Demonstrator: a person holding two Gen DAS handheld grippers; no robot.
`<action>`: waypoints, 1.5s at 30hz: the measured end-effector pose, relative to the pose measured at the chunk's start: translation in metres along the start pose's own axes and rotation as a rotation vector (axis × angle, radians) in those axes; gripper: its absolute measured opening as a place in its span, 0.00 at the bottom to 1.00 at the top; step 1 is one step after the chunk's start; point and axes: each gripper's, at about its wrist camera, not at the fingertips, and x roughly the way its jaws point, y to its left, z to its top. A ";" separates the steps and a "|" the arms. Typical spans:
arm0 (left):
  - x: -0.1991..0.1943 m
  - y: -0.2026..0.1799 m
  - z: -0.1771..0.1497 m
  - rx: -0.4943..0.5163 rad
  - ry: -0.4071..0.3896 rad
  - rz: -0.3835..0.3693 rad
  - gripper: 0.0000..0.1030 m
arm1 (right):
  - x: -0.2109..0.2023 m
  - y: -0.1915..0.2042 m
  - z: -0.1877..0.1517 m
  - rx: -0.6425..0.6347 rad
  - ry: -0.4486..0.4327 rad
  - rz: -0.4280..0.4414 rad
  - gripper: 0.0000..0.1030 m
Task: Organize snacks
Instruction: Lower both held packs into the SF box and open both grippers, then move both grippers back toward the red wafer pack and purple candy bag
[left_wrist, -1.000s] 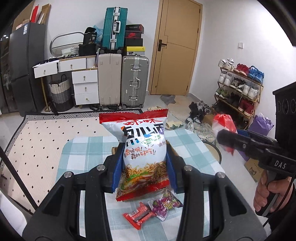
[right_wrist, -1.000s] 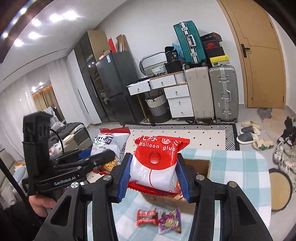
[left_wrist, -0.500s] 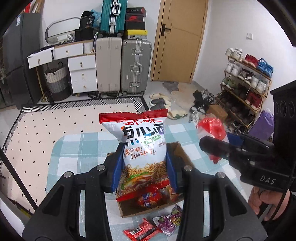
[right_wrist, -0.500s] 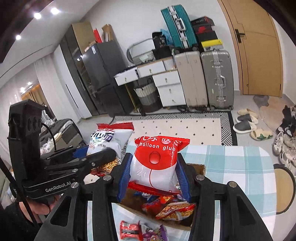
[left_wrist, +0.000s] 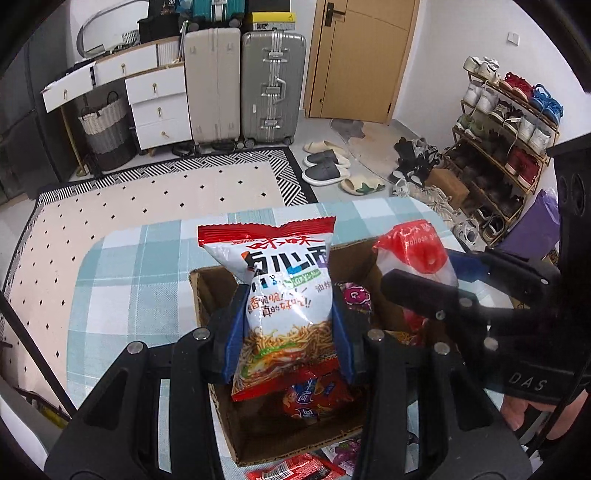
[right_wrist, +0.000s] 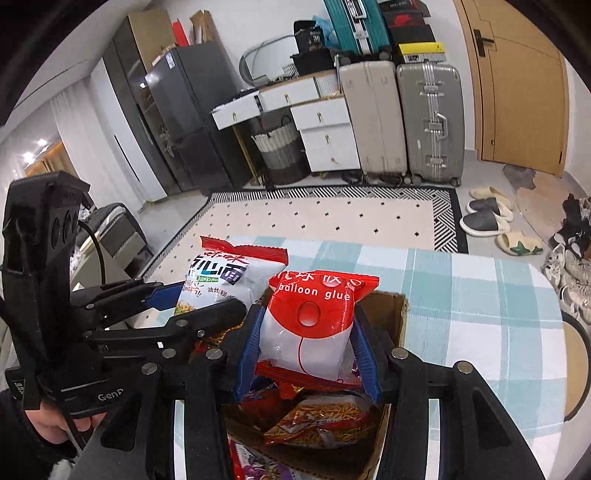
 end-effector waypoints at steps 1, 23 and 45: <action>0.006 0.001 -0.002 0.000 0.005 0.003 0.38 | 0.004 -0.002 -0.002 -0.001 0.005 -0.002 0.45; -0.067 -0.001 -0.061 0.001 -0.148 0.068 0.75 | -0.054 0.009 -0.033 -0.010 -0.122 -0.006 0.72; -0.240 -0.044 -0.175 0.043 -0.385 0.149 0.86 | -0.200 0.105 -0.143 -0.150 -0.356 0.045 0.93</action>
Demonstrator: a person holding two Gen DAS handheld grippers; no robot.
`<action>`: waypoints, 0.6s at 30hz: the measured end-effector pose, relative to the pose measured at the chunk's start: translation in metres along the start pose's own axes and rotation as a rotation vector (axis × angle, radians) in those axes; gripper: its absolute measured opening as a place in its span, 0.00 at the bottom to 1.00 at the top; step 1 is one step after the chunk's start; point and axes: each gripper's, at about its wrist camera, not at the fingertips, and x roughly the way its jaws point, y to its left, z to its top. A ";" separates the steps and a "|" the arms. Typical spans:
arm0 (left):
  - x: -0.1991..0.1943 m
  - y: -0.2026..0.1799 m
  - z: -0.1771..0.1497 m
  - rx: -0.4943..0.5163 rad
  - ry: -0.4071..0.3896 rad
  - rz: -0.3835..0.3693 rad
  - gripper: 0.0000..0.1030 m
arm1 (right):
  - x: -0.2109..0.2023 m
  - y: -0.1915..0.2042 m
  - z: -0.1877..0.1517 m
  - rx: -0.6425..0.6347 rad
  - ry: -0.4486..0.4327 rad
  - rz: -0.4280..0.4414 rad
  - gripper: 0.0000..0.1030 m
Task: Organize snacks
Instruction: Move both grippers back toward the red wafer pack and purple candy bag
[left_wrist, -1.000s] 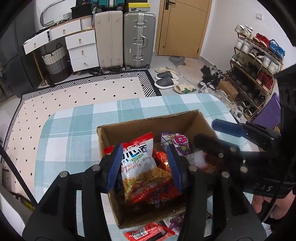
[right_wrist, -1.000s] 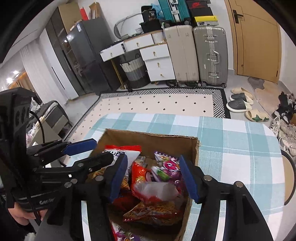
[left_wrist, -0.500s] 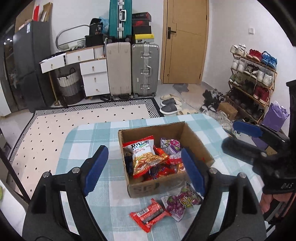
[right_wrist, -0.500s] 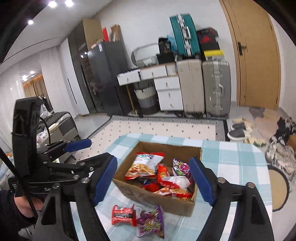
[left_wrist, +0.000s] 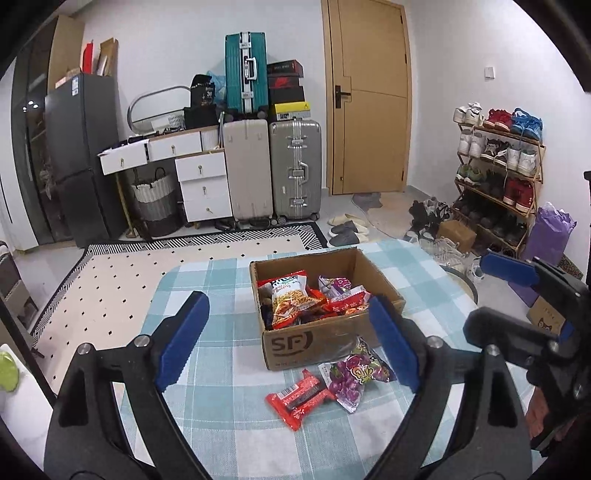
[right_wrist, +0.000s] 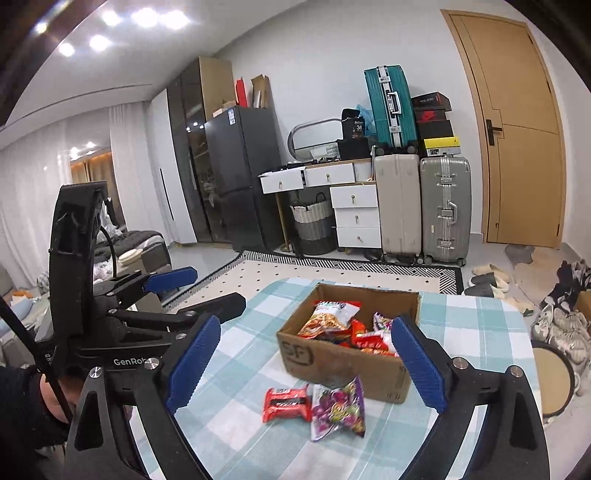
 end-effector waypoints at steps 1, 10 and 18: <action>-0.008 -0.001 -0.003 -0.002 -0.008 -0.003 0.88 | -0.004 0.002 -0.003 0.000 -0.005 -0.001 0.93; -0.058 -0.005 -0.036 -0.020 -0.089 0.009 0.99 | -0.034 0.013 -0.037 0.001 -0.074 -0.010 0.96; -0.052 0.002 -0.076 -0.039 -0.083 0.072 0.99 | -0.030 0.010 -0.077 0.021 -0.045 -0.036 0.99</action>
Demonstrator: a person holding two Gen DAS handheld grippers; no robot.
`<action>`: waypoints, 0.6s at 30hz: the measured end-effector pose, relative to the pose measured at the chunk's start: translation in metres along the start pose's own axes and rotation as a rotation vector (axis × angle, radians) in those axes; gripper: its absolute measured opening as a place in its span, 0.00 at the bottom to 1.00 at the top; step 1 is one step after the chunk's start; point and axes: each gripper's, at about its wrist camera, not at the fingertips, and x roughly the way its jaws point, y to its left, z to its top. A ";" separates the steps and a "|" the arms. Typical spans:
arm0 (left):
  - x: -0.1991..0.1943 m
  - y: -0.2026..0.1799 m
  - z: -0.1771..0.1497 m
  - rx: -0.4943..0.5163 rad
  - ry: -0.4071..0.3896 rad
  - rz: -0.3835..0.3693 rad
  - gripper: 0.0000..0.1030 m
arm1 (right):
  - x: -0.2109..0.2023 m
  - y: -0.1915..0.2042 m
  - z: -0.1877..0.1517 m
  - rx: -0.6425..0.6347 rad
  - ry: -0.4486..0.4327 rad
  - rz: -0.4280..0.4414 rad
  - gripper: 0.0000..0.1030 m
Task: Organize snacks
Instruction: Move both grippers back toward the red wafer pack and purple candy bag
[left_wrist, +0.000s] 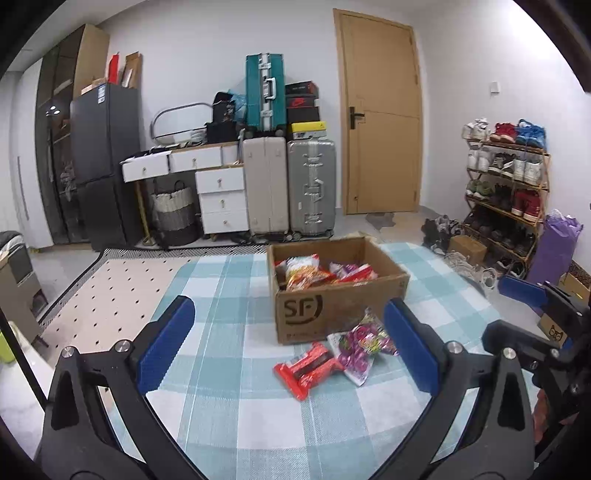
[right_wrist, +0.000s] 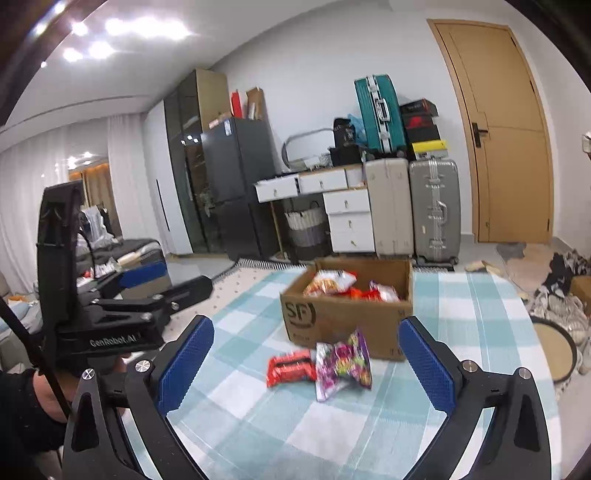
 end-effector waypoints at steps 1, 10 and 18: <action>0.003 0.002 -0.006 -0.010 0.009 0.000 0.99 | 0.002 -0.003 -0.006 0.008 0.004 -0.005 0.99; 0.052 0.024 -0.067 -0.101 0.102 0.013 0.99 | 0.027 -0.015 -0.051 0.015 0.048 -0.035 0.99; 0.080 0.031 -0.095 -0.113 0.122 0.020 0.99 | 0.053 -0.036 -0.066 0.102 0.108 -0.012 0.99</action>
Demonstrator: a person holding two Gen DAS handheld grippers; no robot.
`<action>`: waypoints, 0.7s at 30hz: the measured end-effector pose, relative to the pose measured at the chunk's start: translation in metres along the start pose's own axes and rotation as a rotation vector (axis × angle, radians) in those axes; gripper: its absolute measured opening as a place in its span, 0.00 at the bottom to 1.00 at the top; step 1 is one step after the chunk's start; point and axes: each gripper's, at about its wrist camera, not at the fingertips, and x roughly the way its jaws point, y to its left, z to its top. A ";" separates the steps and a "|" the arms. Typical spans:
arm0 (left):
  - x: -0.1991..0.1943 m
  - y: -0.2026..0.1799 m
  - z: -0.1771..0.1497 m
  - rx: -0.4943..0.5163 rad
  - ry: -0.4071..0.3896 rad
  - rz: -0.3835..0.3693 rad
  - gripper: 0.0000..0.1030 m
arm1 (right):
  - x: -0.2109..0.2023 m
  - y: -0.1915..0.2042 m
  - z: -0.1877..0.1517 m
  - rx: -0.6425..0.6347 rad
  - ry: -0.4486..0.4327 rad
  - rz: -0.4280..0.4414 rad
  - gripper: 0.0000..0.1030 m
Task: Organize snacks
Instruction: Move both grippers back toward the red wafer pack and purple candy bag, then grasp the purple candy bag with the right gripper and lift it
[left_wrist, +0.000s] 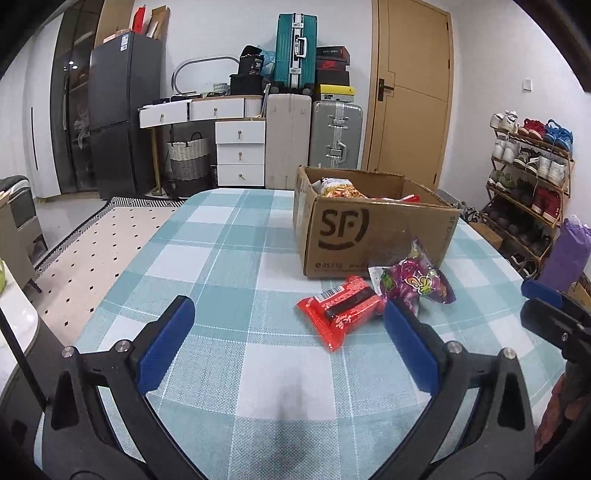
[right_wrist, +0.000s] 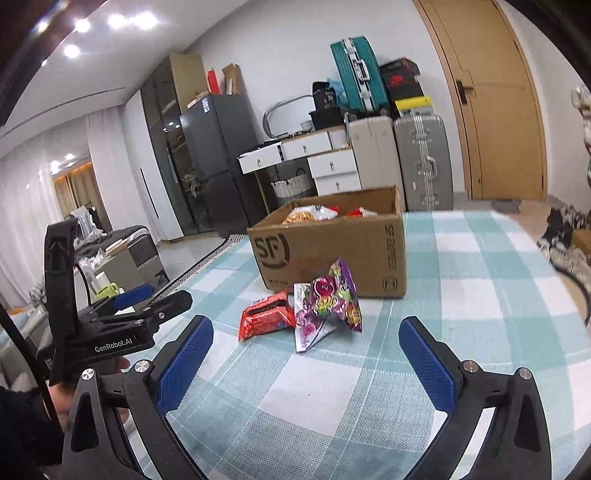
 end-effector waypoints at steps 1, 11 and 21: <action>-0.001 0.000 0.000 -0.001 -0.002 0.004 0.99 | 0.003 -0.002 -0.001 0.006 0.007 -0.002 0.99; 0.014 0.000 -0.004 -0.012 0.030 -0.021 0.99 | 0.020 -0.011 -0.008 0.028 0.066 -0.012 0.99; 0.019 0.009 -0.005 -0.057 0.046 -0.022 0.99 | 0.071 -0.029 0.011 0.059 0.174 -0.028 0.99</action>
